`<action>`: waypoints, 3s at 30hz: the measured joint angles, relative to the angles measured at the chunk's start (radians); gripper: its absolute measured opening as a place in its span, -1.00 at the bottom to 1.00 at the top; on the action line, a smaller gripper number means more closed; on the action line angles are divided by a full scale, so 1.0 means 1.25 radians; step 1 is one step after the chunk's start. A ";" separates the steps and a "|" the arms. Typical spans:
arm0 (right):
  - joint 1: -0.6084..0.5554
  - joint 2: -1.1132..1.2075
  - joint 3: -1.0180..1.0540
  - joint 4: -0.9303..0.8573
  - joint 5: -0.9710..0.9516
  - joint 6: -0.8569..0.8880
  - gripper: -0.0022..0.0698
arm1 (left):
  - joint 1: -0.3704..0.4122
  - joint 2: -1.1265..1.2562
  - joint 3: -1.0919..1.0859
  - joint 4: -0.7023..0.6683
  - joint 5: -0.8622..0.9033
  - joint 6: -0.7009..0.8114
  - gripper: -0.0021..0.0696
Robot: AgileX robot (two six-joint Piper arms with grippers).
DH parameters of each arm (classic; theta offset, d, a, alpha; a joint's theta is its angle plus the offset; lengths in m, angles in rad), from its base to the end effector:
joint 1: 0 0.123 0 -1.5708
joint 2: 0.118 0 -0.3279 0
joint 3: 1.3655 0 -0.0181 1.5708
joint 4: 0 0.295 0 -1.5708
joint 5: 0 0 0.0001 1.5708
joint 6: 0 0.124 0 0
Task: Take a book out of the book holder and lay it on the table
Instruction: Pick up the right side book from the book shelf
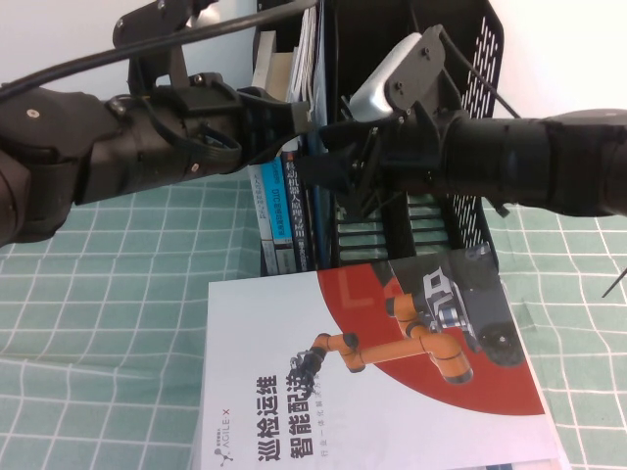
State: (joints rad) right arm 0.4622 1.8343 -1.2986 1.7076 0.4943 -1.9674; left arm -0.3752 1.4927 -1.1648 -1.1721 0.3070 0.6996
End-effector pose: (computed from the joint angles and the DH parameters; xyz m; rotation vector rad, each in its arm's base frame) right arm 0.4193 0.2741 0.2757 -0.9691 1.6917 0.6210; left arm 0.3736 -0.1844 0.3556 0.1159 2.0053 -0.8161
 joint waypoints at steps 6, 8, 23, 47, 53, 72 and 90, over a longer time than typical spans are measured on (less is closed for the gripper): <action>0.006 0.022 -0.007 0.000 -0.045 0.025 0.12 | 0.000 0.000 0.000 0.009 -0.006 0.000 -0.95; 0.006 0.022 -0.010 0.000 -0.049 0.030 0.11 | 0.000 0.000 0.000 0.017 -0.006 0.000 -0.95; 0.004 0.005 0.017 0.000 -0.067 0.048 -0.04 | 0.000 0.000 0.000 0.060 0.007 -0.001 -0.95; -0.046 -0.084 0.075 -0.067 -0.027 0.100 -0.05 | 0.000 0.000 0.000 0.069 0.023 -0.017 -0.95; -0.051 -0.115 0.075 -0.133 -0.029 0.138 -0.06 | 0.000 0.000 0.000 0.071 0.023 -0.017 -0.95; -0.051 -0.019 0.075 0.002 -0.048 0.065 -0.20 | 0.000 0.000 0.000 0.075 0.021 -0.024 -0.95; -0.037 -0.055 0.082 0.014 -0.063 -0.129 -0.76 | 0.000 0.000 -0.090 0.016 0.250 0.000 -0.95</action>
State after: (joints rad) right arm 0.4159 1.7655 -1.1955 1.7252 0.4162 -2.1287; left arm -0.3752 1.4921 -1.2775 -1.1516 0.6195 0.6990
